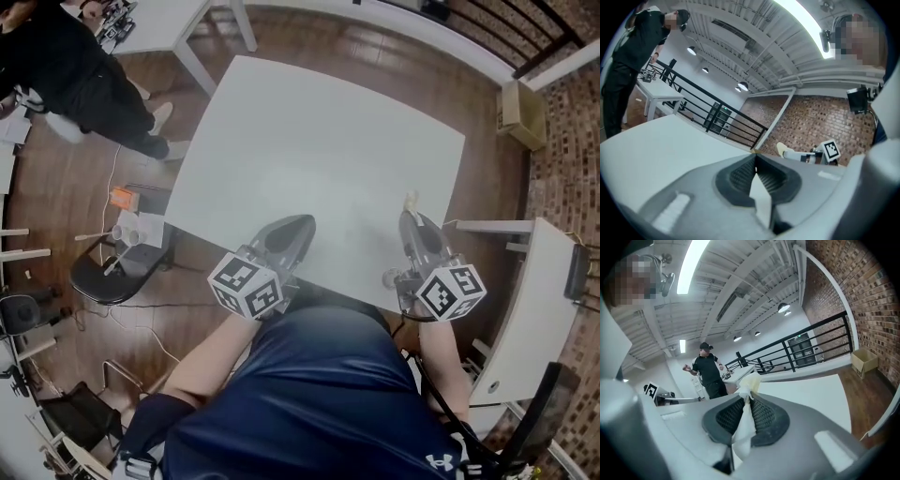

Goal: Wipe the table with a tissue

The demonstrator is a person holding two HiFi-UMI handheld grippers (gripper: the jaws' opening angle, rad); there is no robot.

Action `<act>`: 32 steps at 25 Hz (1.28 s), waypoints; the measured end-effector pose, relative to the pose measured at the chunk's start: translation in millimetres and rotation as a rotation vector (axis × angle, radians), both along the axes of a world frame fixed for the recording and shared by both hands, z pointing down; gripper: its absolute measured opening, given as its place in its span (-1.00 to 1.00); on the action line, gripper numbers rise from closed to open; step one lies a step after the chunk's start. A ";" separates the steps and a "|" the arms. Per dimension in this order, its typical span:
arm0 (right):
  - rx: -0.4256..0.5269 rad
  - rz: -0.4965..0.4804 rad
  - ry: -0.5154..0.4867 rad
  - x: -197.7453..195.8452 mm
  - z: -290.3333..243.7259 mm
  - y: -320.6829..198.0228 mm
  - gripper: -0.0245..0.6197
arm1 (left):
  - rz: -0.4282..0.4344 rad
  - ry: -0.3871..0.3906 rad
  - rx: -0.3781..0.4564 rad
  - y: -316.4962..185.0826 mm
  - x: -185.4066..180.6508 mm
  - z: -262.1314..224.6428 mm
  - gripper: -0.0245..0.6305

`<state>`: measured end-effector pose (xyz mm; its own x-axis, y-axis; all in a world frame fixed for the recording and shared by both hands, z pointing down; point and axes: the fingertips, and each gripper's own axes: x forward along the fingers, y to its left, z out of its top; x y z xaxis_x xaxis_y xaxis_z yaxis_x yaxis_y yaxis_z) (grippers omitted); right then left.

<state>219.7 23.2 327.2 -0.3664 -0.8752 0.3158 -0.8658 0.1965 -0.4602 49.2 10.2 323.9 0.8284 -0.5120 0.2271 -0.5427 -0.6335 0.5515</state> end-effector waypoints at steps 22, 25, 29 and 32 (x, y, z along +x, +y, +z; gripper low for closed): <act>0.167 -0.014 0.040 -31.9 -56.3 13.1 -0.87 | 0.035 0.062 0.024 9.1 3.4 -18.0 -0.91; 0.165 -0.014 0.037 -31.9 -55.5 13.1 -0.87 | 0.037 0.061 0.027 10.1 3.4 -19.0 -0.91; 0.157 -0.016 0.033 -34.4 -52.5 12.8 -0.87 | 0.037 0.059 0.021 11.7 1.4 -16.7 -0.91; 0.155 -0.015 0.027 -34.9 -51.0 13.5 -0.87 | 0.039 0.056 0.018 13.1 1.2 -15.5 -0.92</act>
